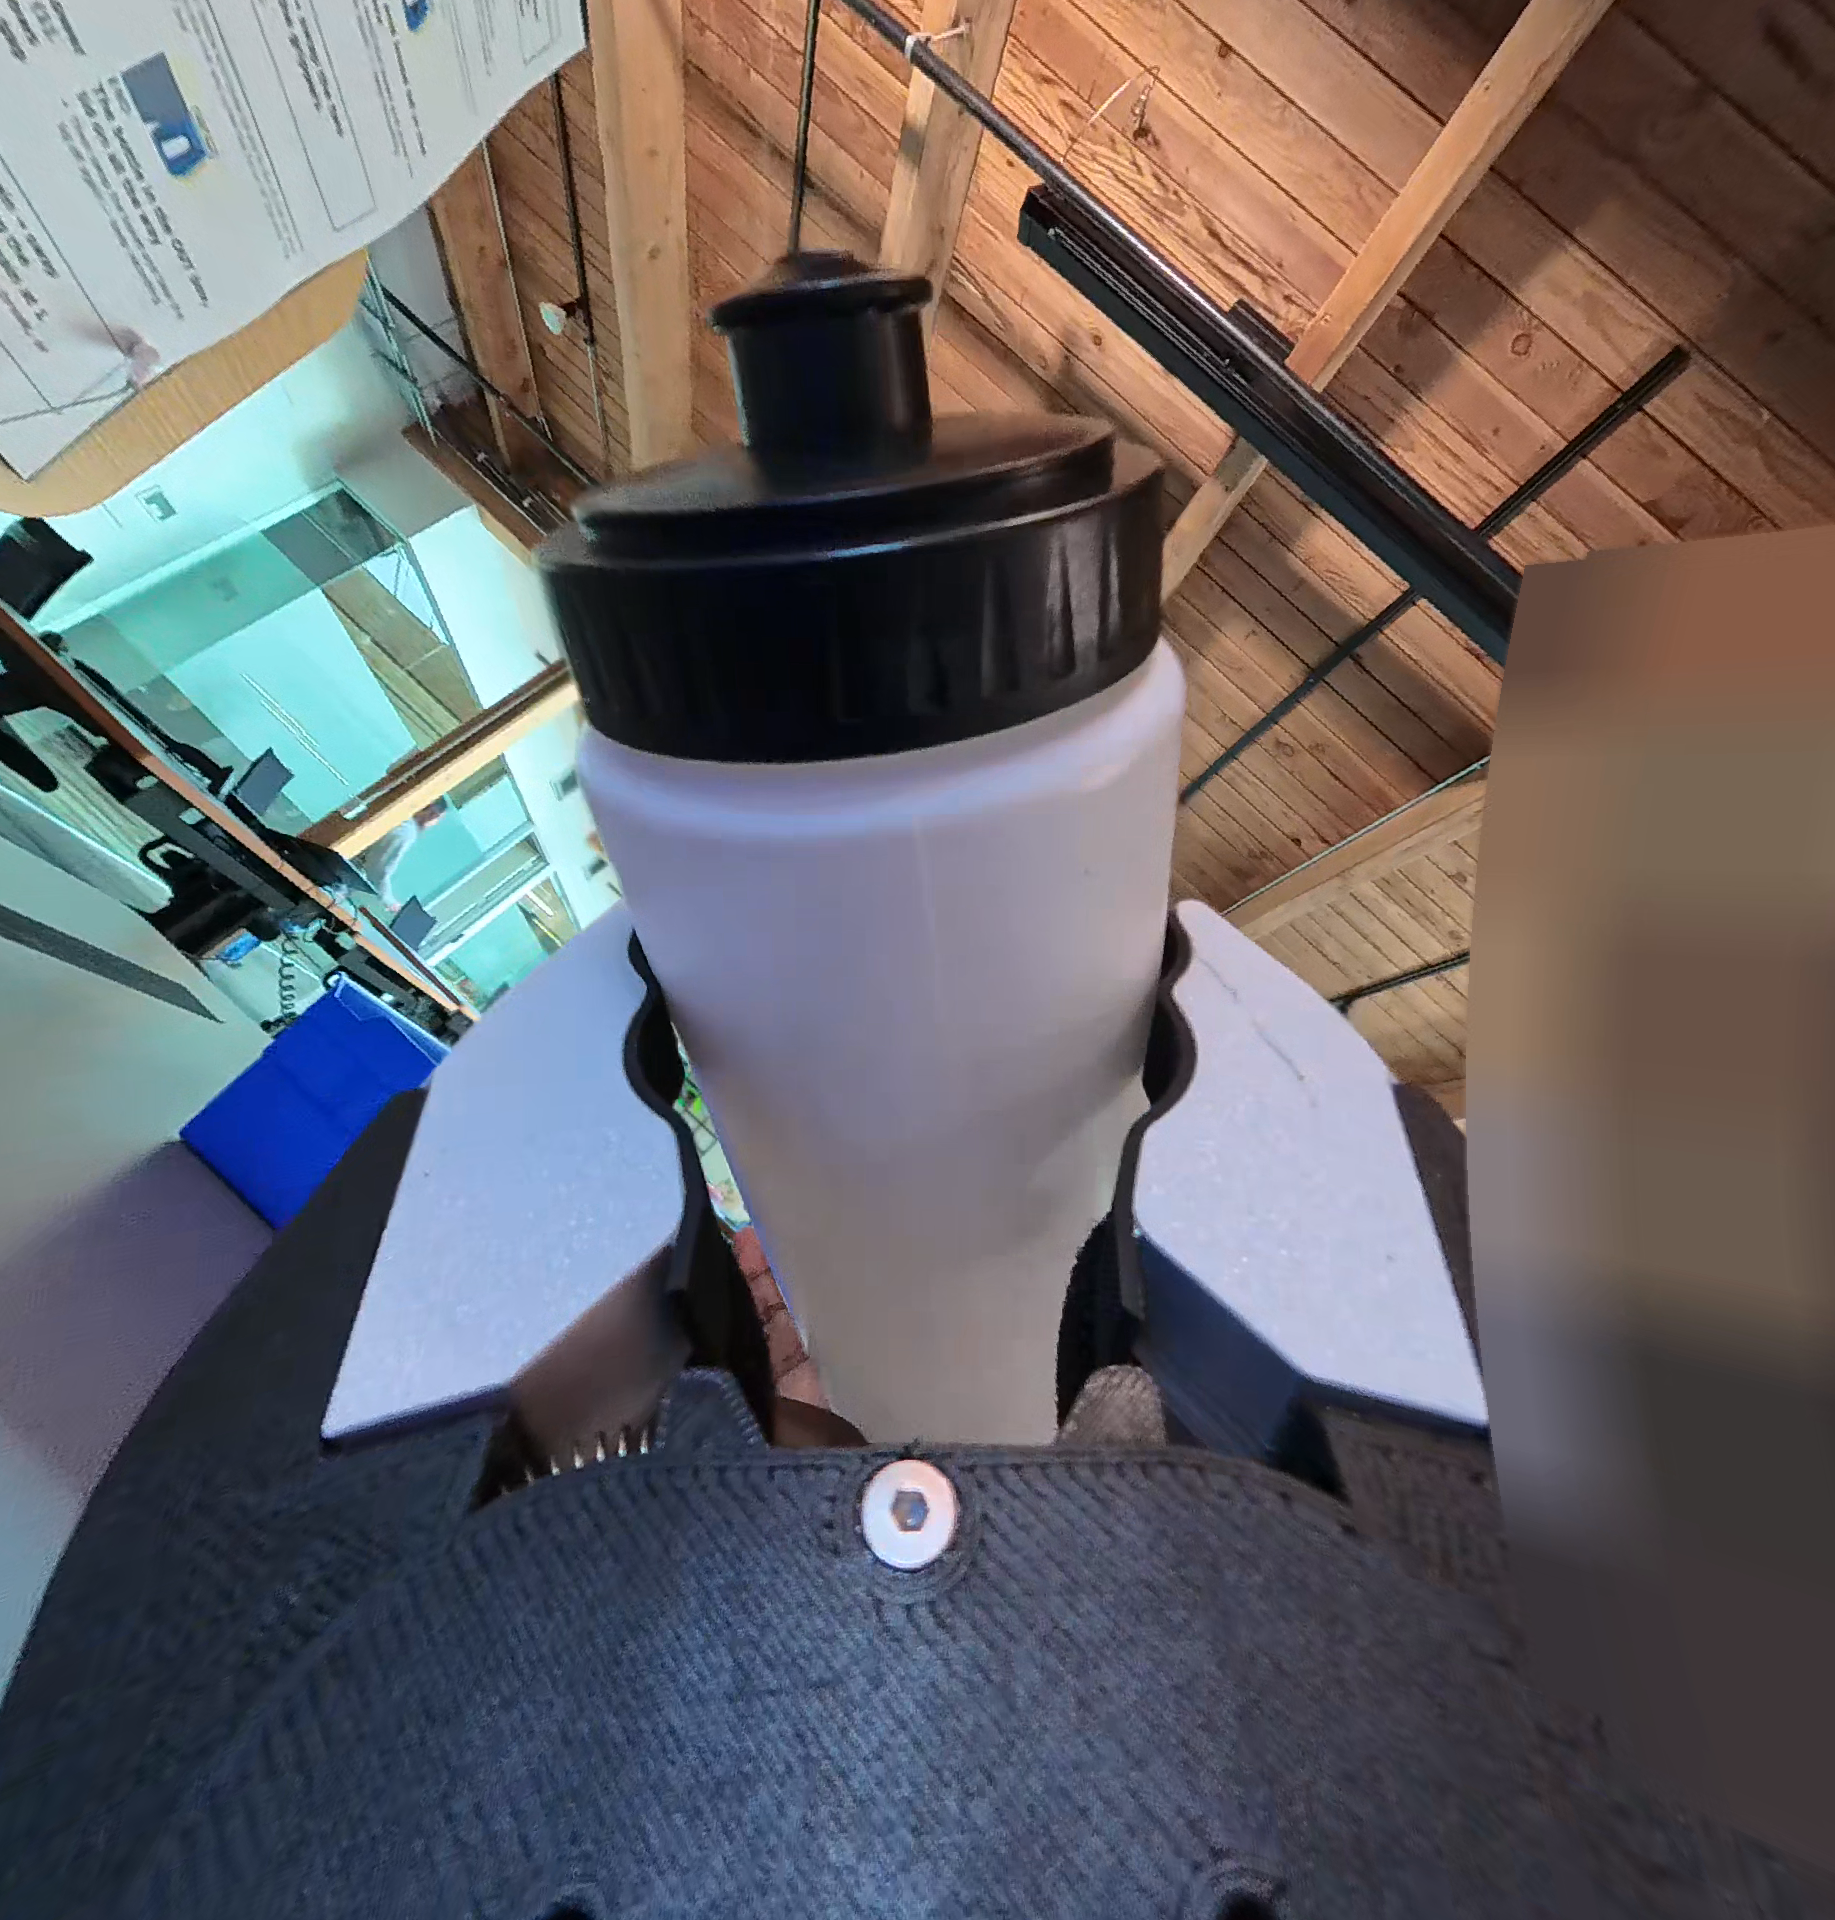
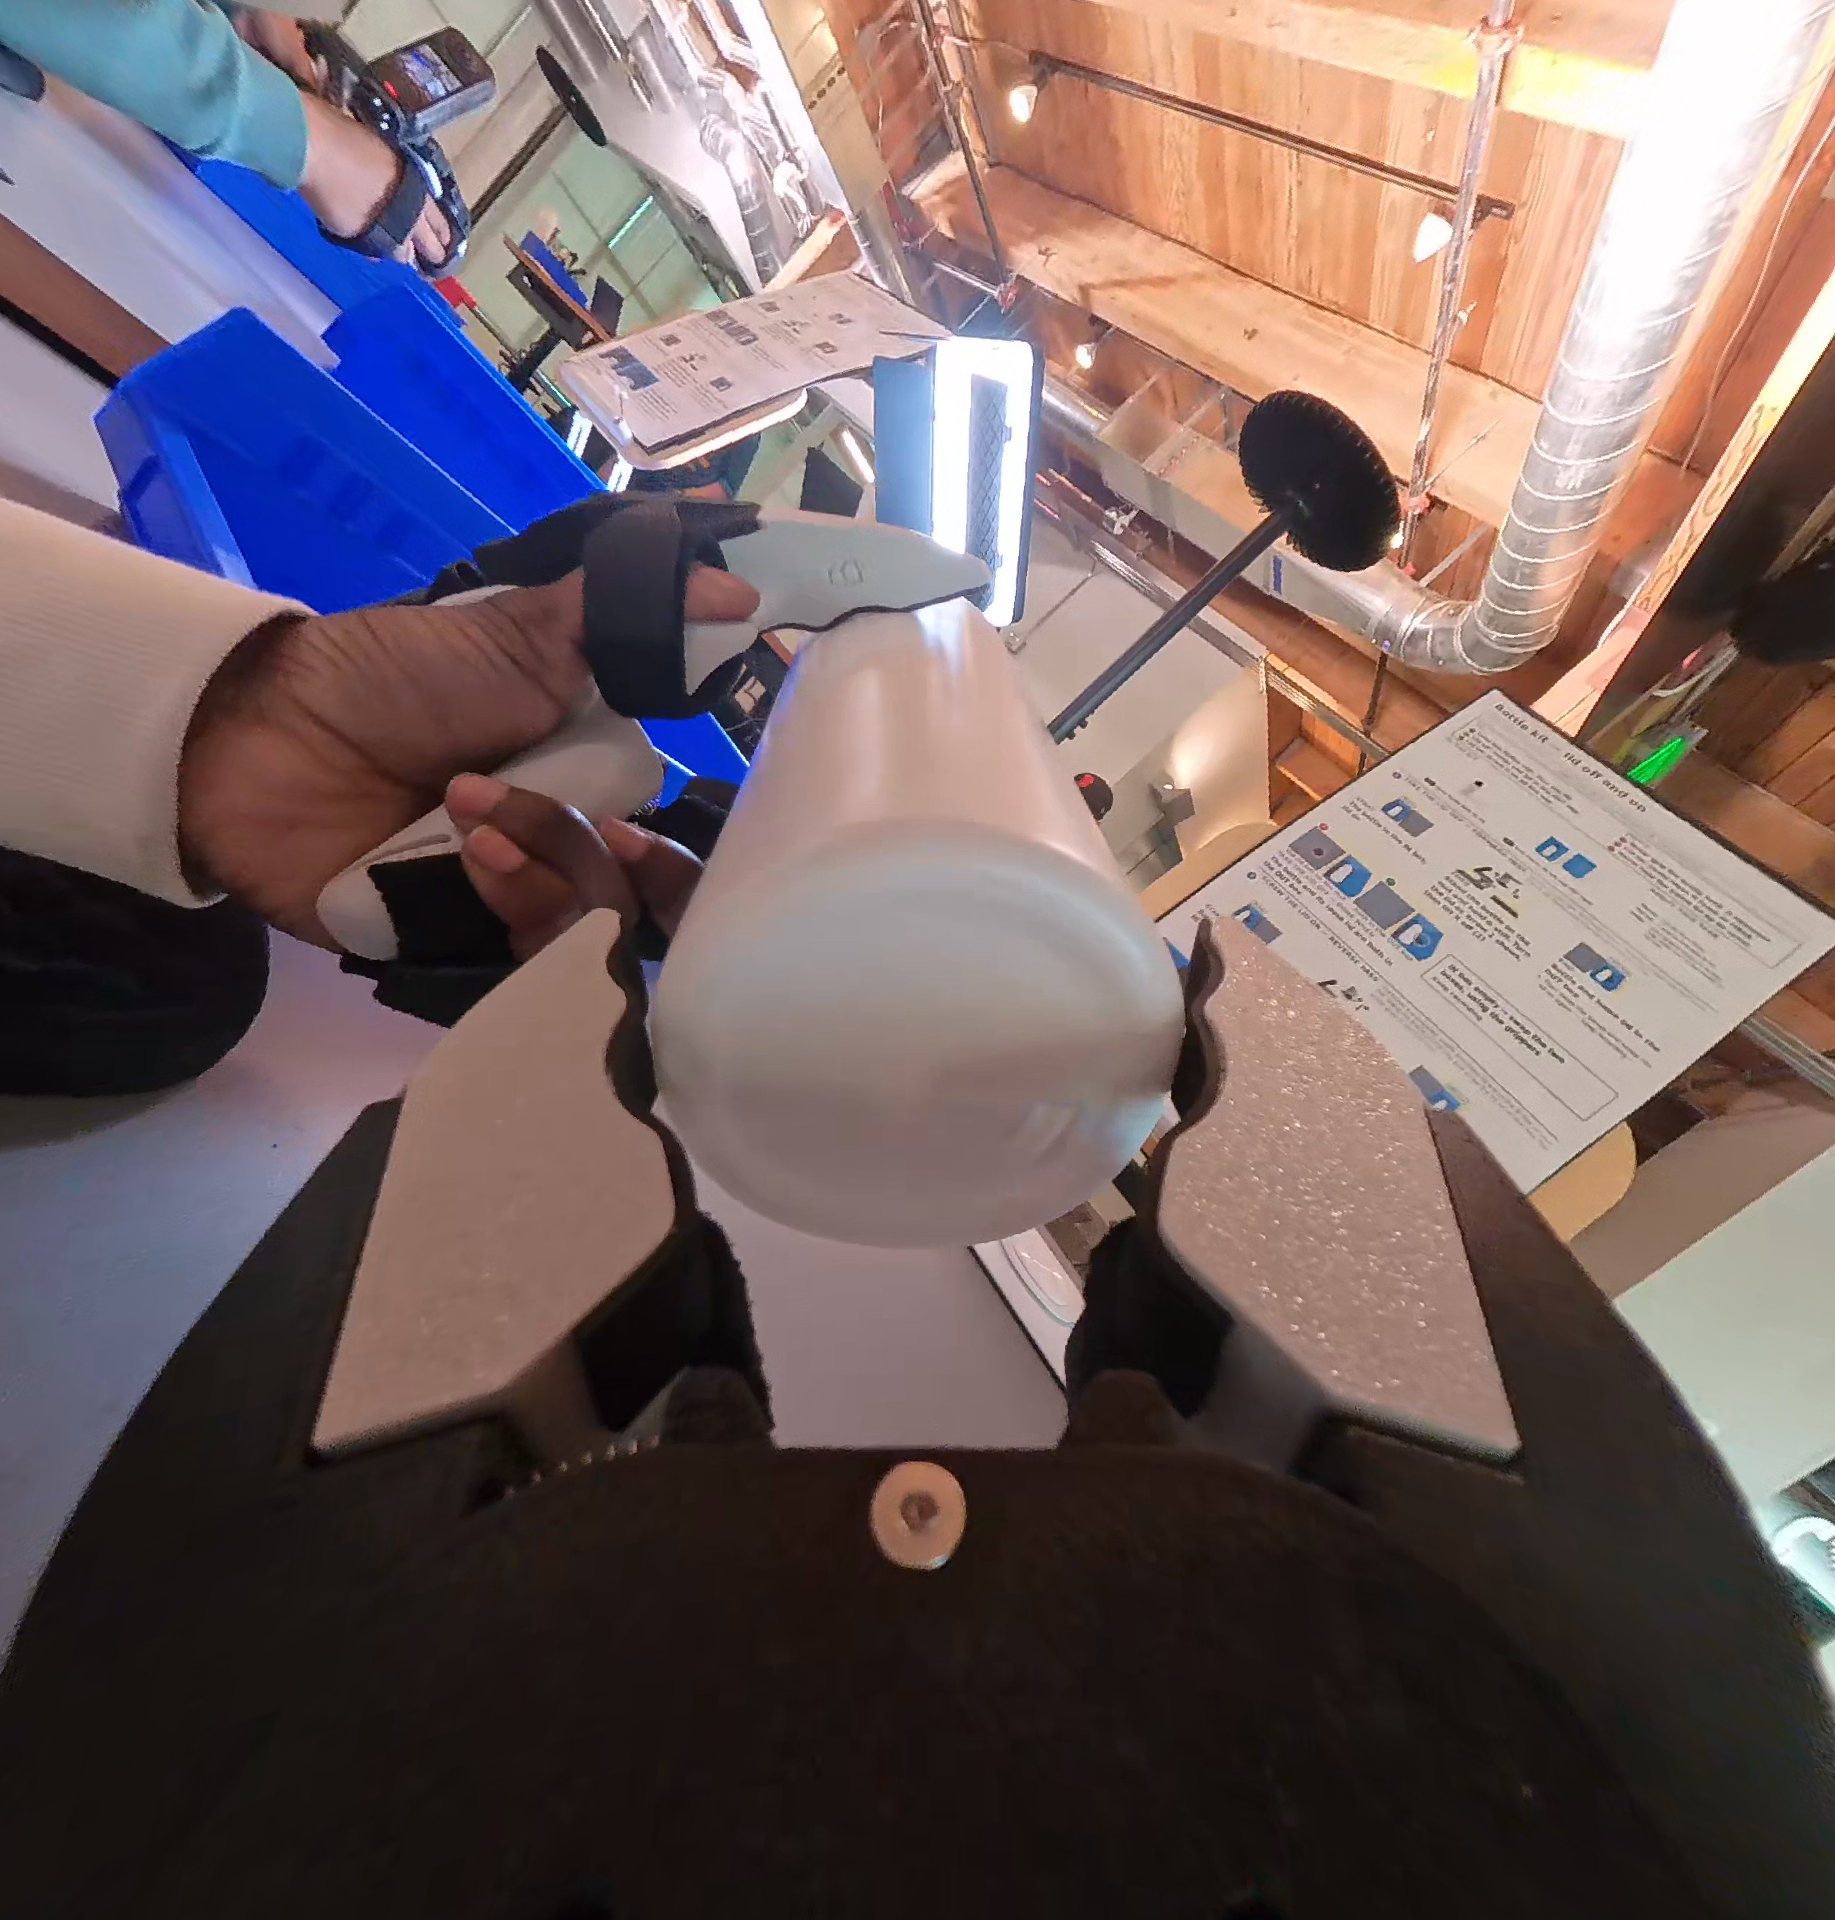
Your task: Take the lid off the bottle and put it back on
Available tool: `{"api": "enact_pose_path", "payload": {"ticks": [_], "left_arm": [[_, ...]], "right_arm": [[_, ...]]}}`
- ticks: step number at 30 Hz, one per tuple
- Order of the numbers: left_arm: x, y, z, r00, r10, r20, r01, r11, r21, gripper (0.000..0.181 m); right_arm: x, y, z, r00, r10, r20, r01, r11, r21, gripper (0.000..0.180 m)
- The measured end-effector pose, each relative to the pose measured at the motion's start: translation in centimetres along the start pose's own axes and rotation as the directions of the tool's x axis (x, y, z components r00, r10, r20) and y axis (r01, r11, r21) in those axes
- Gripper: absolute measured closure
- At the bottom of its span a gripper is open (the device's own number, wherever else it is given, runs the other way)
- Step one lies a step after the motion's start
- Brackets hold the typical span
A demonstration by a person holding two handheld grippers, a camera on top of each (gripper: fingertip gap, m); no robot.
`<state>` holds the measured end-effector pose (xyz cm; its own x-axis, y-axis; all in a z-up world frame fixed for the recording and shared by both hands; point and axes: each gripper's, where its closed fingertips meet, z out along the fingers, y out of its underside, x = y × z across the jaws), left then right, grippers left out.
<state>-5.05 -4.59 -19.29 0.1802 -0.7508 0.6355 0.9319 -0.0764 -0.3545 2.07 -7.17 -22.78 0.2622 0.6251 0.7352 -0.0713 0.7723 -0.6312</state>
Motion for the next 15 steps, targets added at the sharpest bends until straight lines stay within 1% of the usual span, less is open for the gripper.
{"api": "enact_pose_path", "payload": {"ticks": [4, 7, 9, 11, 12, 14, 15], "left_arm": [[0.6, 0.4, 0.4, 0.998, -0.033, -0.048, 0.032, 0.999, -0.027, 0.092], [1.4, 0.8, 0.6, 0.993, -0.055, -0.102, 0.050, 0.997, -0.055, 0.092], [1.8, 1.1, 0.7, 0.990, -0.059, -0.125, 0.050, 0.996, -0.071, 0.086], [2.1, 1.3, 0.7, 0.989, -0.044, -0.139, 0.033, 0.996, -0.084, 0.083], [2.3, 1.4, 0.8, 0.989, -0.031, -0.147, 0.018, 0.996, -0.087, 0.083], [2.5, 1.5, 0.8, 0.990, 0.008, -0.142, -0.020, 0.996, -0.088, 0.083], [2.5, 1.5, 0.8, 0.990, 0.028, -0.135, -0.040, 0.995, -0.087, 0.083]], "right_arm": [[0.2, -0.9, -0.4, 0.999, -0.040, -0.017, 0.041, 0.999, 0.014, 0.081], [0.5, -1.7, -0.7, 0.994, -0.109, -0.023, 0.110, 0.994, 0.022, 0.081], [0.7, -2.3, -0.9, 0.988, -0.152, -0.028, 0.153, 0.988, 0.030, 0.081], [1.2, -2.9, -1.2, 0.978, -0.206, -0.044, 0.207, 0.978, 0.037, 0.082], [1.7, -3.2, -1.4, 0.969, -0.242, -0.057, 0.244, 0.969, 0.035, 0.085], [3.1, -3.7, -1.9, 0.938, -0.334, -0.095, 0.336, 0.942, 0.010, 0.083], [4.4, -3.9, -2.4, 0.913, -0.383, -0.137, 0.385, 0.923, -0.017, 0.089]]}}
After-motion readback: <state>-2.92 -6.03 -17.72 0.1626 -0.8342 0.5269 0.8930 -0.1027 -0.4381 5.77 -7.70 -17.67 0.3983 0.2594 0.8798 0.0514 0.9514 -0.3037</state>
